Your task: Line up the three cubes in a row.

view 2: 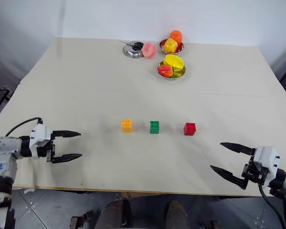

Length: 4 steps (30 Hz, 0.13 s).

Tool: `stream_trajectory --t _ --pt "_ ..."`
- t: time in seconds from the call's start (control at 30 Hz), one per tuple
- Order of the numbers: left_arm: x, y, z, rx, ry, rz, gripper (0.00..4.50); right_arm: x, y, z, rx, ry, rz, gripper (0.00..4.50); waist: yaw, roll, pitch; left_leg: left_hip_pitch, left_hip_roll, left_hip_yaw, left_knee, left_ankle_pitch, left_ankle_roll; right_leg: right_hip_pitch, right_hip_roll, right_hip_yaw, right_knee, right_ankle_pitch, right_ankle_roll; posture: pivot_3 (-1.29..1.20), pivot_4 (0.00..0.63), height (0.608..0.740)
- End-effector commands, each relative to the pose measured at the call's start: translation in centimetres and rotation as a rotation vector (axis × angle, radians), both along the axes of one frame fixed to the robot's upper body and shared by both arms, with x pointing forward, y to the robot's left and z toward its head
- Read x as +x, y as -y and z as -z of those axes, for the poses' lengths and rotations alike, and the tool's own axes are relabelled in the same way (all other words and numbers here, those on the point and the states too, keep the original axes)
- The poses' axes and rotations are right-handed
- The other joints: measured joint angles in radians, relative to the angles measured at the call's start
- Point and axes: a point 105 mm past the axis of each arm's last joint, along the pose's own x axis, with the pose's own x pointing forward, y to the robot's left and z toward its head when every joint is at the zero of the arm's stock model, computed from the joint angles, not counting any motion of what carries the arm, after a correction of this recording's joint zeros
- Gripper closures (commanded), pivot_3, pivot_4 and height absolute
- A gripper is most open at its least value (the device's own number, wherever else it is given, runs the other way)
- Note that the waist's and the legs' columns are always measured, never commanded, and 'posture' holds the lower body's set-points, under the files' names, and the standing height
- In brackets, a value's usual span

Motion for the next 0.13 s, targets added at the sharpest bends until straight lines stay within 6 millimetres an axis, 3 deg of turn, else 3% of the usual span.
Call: stream_trajectory --t 0.03,0.13 --pt "-0.57 -0.64 -1.23 0.016 0.071 -0.074 0.03 -0.08 1.02 -0.11 -0.034 0.018 -0.015 0.00 0.001 0.000 0.000 0.001 0.000 0.000 0.000 0.000 0.000 0.000 0.000 0.000 0.000 0.000 0.000 0.00 0.150 0.740" --pt "-1.37 -0.58 -1.05 -0.022 0.062 -0.099 0.03 0.20 1.21 0.13 -0.018 0.021 -0.010 0.00 0.000 0.001 0.000 0.001 0.001 0.000 -0.001 0.001 -0.001 0.000 0.001 0.000 0.001 0.000 -0.001 0.00 0.150 0.740"
